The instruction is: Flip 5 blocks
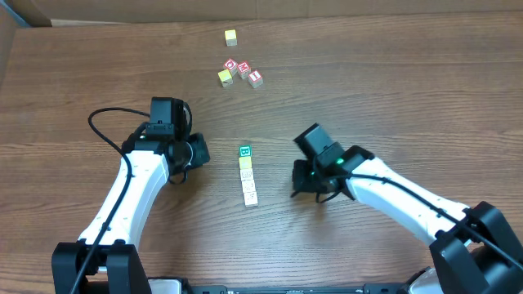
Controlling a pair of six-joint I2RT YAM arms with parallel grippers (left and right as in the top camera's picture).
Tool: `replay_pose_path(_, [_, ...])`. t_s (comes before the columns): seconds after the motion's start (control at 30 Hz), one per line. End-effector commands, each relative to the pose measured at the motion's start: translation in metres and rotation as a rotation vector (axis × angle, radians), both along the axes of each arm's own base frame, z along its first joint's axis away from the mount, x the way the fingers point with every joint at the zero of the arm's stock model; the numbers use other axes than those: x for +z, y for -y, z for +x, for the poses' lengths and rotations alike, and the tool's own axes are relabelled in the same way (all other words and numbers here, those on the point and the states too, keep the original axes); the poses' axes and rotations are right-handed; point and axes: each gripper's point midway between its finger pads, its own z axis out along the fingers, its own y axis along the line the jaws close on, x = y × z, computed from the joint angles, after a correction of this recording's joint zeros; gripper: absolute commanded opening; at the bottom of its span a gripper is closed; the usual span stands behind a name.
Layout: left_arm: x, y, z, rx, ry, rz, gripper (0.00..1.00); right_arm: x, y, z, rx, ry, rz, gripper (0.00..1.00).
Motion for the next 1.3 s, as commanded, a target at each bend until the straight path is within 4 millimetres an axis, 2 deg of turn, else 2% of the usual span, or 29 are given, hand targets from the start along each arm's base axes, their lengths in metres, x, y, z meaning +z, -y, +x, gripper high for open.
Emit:
replay_pose_path(0.0, [0.008,-0.002,-0.001,-0.059,0.01,0.027,0.04,0.009,0.023,0.026,0.121,0.137,-0.09,0.33])
replay_pose_path(0.17, [0.007,-0.002,-0.002,-0.1,0.011,0.039,0.05,0.017,0.034,0.054,0.169,0.249,-0.118,0.57])
replay_pose_path(0.27, [0.008,-0.002,-0.001,-0.109,0.014,0.042,0.24,0.02,0.042,0.065,0.152,0.281,-0.13,0.65])
replay_pose_path(0.3, [0.008,-0.002,-0.001,-0.121,0.016,0.046,0.27,0.02,0.046,0.068,0.14,0.287,-0.141,0.82])
replay_pose_path(0.33, [0.008,-0.002,-0.001,-0.134,0.018,0.05,0.29,0.02,0.05,0.071,0.129,0.293,-0.152,0.9])
replay_pose_path(0.4, [0.008,-0.001,-0.001,-0.142,0.019,0.051,0.3,0.021,0.057,0.076,0.108,0.307,-0.174,0.99])
replay_pose_path(0.5, [0.008,0.001,0.0,-0.179,0.027,0.049,0.33,0.023,0.064,0.083,0.083,0.333,-0.206,1.0])
replay_pose_path(0.73, [0.011,0.023,0.004,-0.31,0.07,-0.043,0.35,0.027,0.075,0.093,0.044,0.365,-0.24,1.0])
replay_pose_path(0.97, [0.006,0.024,0.004,-0.313,0.057,-0.046,0.42,0.026,0.076,0.091,0.046,0.359,-0.243,1.0])
replay_pose_path(1.17, [0.006,0.024,0.005,-0.313,0.059,-0.046,0.43,0.025,0.076,0.09,0.046,0.355,-0.244,1.0])
replay_pose_path(1.2, [0.006,0.024,0.005,-0.313,0.059,-0.046,0.46,0.025,0.076,0.09,0.046,0.355,-0.244,1.0])
replay_pose_path(1.23, [0.006,0.024,0.005,-0.313,0.058,-0.046,0.55,0.025,0.076,0.09,0.046,0.355,-0.244,1.0])
replay_pose_path(1.27, [0.006,0.024,0.005,-0.313,0.058,-0.046,0.69,0.025,0.076,0.09,0.046,0.355,-0.244,1.0])
